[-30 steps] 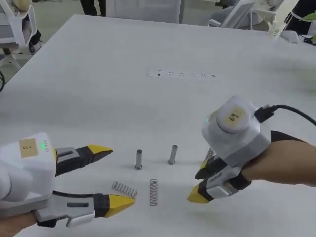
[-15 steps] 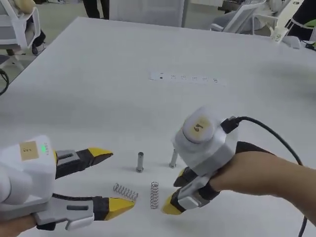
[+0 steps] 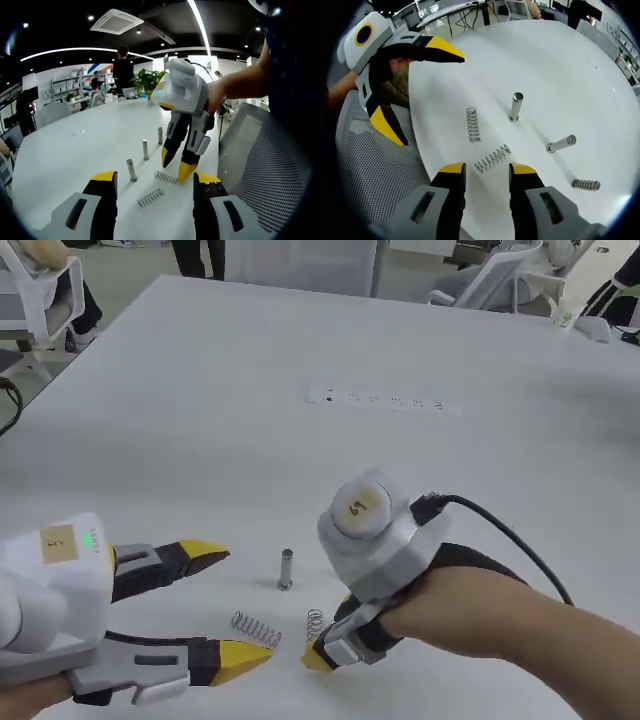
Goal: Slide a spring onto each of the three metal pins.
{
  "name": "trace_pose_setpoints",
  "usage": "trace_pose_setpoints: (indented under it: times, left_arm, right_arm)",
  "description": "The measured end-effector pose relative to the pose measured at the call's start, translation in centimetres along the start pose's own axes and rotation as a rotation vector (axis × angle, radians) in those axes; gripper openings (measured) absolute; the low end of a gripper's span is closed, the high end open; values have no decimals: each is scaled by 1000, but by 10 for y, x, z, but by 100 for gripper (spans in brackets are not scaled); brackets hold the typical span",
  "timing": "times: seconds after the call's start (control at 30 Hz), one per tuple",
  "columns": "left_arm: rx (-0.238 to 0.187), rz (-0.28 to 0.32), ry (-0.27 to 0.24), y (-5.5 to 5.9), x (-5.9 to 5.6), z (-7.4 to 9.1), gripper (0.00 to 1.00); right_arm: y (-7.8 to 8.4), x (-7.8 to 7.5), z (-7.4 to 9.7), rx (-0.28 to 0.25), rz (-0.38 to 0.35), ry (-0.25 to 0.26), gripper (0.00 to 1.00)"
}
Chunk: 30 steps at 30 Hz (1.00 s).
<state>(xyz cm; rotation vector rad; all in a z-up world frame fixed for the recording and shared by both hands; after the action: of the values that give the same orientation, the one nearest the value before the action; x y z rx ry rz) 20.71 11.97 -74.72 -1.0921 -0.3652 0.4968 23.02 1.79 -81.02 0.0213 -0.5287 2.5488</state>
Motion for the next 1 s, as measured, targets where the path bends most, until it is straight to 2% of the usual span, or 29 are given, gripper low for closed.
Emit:
trace_pose_setpoints:
  times: [0.2, 0.43, 0.5, 0.73, 1.0]
  left_arm:
    - [-3, 3, 0, 0, -1, -1, 57]
    - [-1, 7, -3, 1, 0, 1, 56]
    - [-1, 7, -4, 1, -1, 1, 56]
    - [-1, 8, 1, 0, -3, 0, 55]
    - [-1, 10, 3, 0, -3, 0, 55]
  right_arm:
    - [-2, 0, -7, 6, -22, 39, 33]
    - [1, 0, -13, 22, 24, 78, 31]
    - [4, -5, -13, 34, 50, 109, 29]
    - [12, -17, -7, 48, 58, 136, 21]
    - [19, -29, -2, 55, 33, 153, 18]
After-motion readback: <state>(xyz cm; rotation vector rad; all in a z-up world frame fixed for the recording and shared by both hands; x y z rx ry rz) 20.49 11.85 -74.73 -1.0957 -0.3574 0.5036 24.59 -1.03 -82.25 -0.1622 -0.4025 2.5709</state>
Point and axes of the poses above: the centre of the closed fingertips' face, and the gripper's own axes: z roughly backward along the fingers, x roughly to its left, y roughly out of its underside, the point moved 4 cm from there along z, roughly backward along the fingers, and after that the axes turned 4 degrees about x, right-handed, at the moved point
